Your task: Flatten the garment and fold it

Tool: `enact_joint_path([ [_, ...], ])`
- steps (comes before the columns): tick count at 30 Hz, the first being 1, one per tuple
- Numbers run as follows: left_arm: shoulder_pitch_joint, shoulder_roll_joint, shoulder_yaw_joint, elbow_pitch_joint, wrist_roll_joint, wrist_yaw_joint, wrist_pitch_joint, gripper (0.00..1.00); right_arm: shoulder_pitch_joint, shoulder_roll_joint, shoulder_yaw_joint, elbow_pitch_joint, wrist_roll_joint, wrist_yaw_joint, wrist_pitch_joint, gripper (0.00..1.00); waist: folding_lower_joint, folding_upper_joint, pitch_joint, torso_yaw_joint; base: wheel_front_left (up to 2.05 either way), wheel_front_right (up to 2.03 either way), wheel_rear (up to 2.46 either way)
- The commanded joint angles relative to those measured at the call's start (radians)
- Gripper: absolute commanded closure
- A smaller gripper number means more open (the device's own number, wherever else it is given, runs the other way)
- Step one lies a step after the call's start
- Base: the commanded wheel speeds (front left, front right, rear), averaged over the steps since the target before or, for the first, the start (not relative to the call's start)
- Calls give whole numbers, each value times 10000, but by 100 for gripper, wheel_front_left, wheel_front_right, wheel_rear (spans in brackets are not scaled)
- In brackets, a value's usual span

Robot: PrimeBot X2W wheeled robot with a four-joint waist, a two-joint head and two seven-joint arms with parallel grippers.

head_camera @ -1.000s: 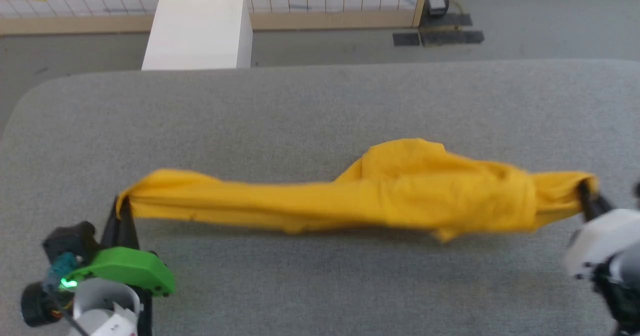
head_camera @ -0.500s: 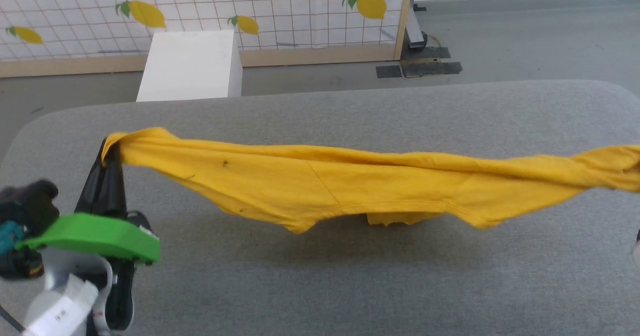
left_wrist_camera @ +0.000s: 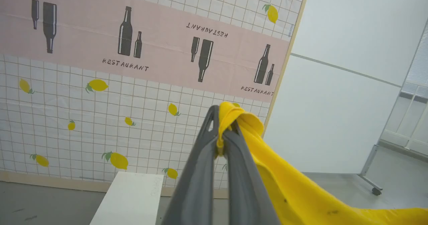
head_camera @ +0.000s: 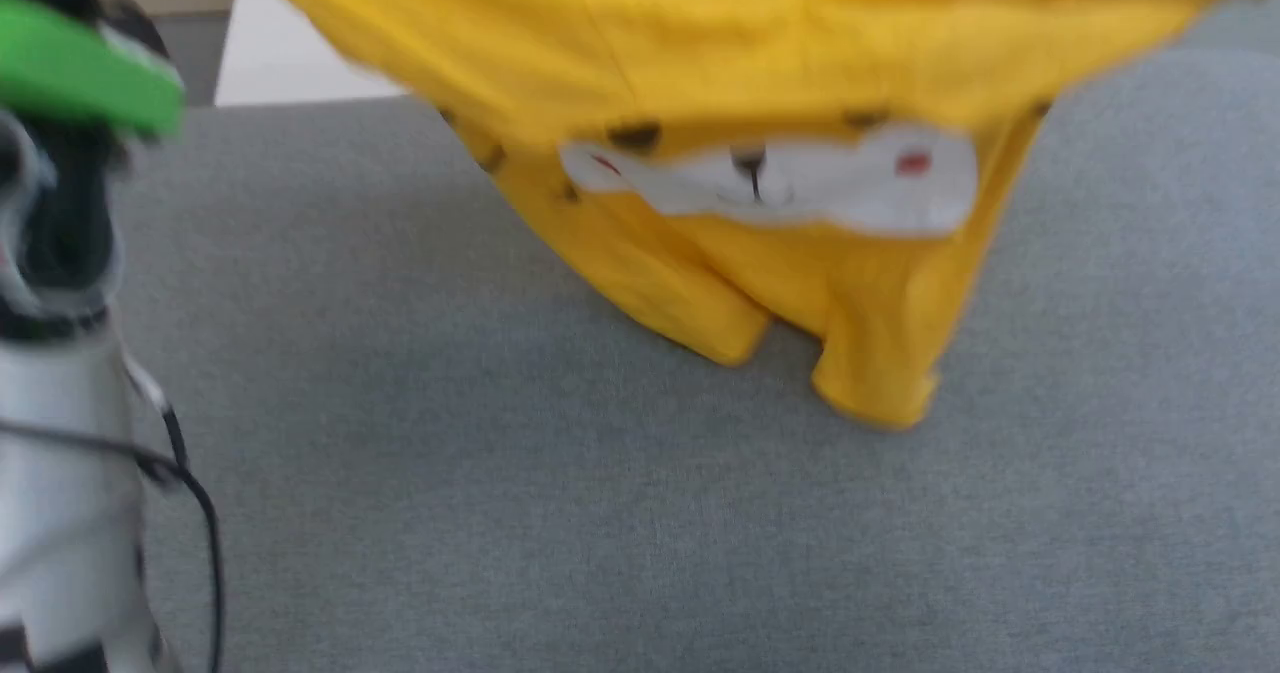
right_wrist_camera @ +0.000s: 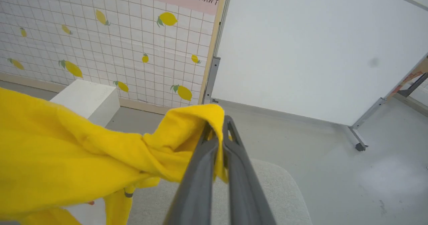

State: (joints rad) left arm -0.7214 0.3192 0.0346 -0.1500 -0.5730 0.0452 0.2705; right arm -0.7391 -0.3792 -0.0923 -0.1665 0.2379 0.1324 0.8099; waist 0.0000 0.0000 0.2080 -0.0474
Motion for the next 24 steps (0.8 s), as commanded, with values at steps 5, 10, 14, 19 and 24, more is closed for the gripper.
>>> enact_joint_path([
  [5, -2719, 542, -163, 1481, 1099, 336, -406, 100, -2946, -88, 501, 1526, -858, -17, -583, 100, 0, 0, 2497, -117, 0, 0, 0],
  [10, -5098, 742, -154, 2667, 1903, 722, -1463, 100, -5437, 581, 87, 2731, -1797, -17, -1530, 100, 0, 0, 3477, -189, 0, 0, 0],
  [14, -6392, 654, 43, 3220, 1947, 838, -2437, 100, -6583, 872, 91, 3390, -2361, -17, -2389, 100, 0, 0, 3870, -167, 0, 0, 0],
  [19, -6456, 665, 148, 3820, 1750, 567, -3048, 100, -6520, 1115, 327, 4160, -2361, -17, -2832, 100, 0, 0, 3903, 16, 0, 0, 0],
  [24, -4806, 963, -230, 4481, 1879, 56, -2913, 100, -4790, 1359, 743, 4650, -1582, -17, -2602, 100, 0, 0, 3395, 227, 0, 0, 0],
])
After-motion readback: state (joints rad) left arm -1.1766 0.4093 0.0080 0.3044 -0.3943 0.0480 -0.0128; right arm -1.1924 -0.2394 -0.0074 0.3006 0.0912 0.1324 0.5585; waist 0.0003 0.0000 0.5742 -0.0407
